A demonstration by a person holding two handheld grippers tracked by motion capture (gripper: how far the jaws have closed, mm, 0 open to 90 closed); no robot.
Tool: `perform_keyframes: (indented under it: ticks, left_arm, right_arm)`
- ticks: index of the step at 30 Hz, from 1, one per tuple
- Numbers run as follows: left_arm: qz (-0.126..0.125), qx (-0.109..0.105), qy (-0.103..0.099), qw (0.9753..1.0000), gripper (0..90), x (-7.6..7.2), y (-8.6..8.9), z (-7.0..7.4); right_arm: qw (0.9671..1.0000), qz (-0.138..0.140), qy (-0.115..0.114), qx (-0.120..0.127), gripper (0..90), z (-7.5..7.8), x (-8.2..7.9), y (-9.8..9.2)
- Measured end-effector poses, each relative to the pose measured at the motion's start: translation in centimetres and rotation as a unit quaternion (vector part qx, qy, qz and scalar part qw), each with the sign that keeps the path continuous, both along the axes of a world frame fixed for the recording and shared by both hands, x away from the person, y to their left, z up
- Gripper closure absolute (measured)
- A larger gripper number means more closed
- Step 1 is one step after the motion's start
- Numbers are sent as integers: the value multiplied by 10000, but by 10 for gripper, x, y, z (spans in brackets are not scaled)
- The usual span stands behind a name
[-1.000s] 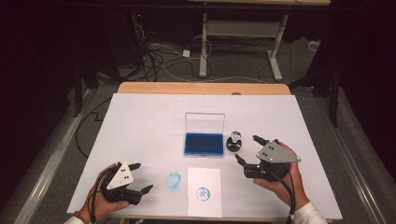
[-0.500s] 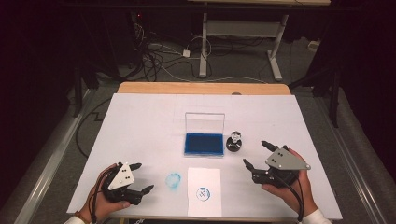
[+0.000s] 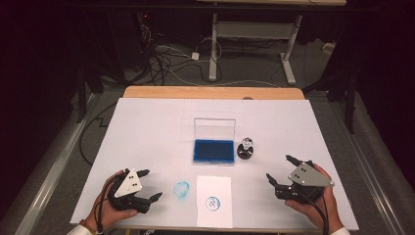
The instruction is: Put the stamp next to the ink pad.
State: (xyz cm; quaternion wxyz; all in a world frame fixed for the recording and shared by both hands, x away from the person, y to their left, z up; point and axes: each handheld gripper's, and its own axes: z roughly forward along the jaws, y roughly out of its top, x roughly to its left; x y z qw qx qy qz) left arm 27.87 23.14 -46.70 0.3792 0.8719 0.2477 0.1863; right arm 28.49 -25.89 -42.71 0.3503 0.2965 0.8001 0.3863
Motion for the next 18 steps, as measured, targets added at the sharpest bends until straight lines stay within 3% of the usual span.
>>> perform_keyframes:
  ticks: [9, 12, 18]
  left_arm:
    - [64, -70, -24, 10000, 159, 2, 2, 1]
    - [158, -210, -8, 9997, 159, 3, 5, 3]
    - [174, -221, -32, 9996, 159, 1, 5, 5]
  right_arm:
    - [9986, -261, 308, 335, 168, -20, -5, -27]
    - [9987, -320, 369, 112, 168, -27, -7, -28]
    - [9983, -353, 396, 227, 169, -30, -7, -31]
